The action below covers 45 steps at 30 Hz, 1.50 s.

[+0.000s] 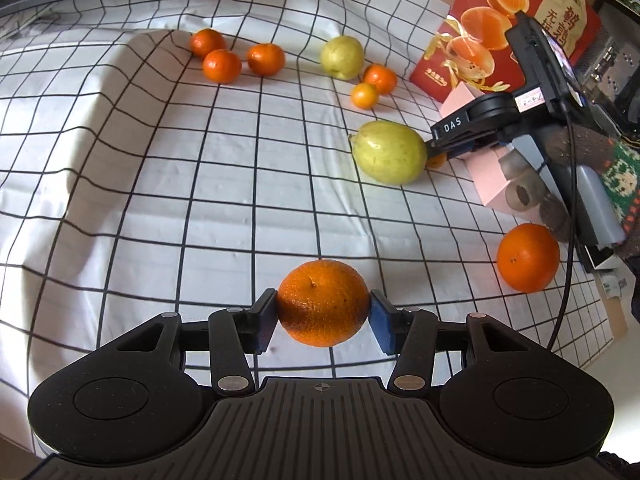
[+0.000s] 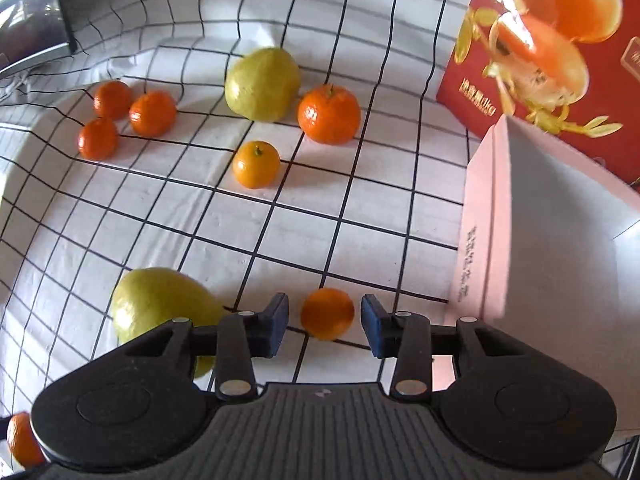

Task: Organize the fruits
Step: 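Drop the left tool's tangerine into the pink box while right tool carries its tangerine over, then open the right tool to release its tangerine into the pink box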

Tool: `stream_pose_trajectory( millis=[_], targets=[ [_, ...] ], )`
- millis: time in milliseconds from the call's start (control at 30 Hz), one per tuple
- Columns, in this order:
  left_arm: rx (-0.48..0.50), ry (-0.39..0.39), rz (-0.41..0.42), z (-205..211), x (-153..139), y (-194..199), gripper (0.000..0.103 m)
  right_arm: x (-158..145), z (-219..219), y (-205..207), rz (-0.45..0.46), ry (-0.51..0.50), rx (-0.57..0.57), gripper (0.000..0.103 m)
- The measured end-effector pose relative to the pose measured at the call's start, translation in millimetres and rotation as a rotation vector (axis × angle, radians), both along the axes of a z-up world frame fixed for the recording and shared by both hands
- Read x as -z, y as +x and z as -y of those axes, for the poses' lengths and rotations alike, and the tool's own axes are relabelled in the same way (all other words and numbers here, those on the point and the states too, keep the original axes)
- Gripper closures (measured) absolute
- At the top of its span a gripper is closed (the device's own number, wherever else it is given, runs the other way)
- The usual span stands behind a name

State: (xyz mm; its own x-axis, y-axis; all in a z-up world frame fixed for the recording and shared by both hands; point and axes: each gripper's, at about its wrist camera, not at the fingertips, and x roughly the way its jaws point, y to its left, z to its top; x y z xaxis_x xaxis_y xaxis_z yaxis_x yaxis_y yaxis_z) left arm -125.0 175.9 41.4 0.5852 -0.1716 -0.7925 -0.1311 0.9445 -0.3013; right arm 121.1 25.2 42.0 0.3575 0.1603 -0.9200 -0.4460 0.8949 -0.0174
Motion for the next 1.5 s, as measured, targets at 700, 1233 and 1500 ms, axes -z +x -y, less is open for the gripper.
stream_pose_trajectory(
  millis=[700, 1233, 1500],
  targets=[
    [0.445, -0.021, 0.127, 98.3, -53.7, 94.8, 0.049, -65.8, 189.5, -142.2, 0.196, 0.172, 0.408, 0.076],
    [0.365, -0.066, 0.168, 191.9, -67.1, 290.9, 0.050, -31.9, 244.6, -160.2, 0.210, 0.205, 0.566, 0.076],
    [0.357, -0.053, 0.299, 152.8, -83.8, 224.6, 0.050, -33.1, 250.8, -146.7, 0.249, 0.216, 0.513, 0.076]
  ],
)
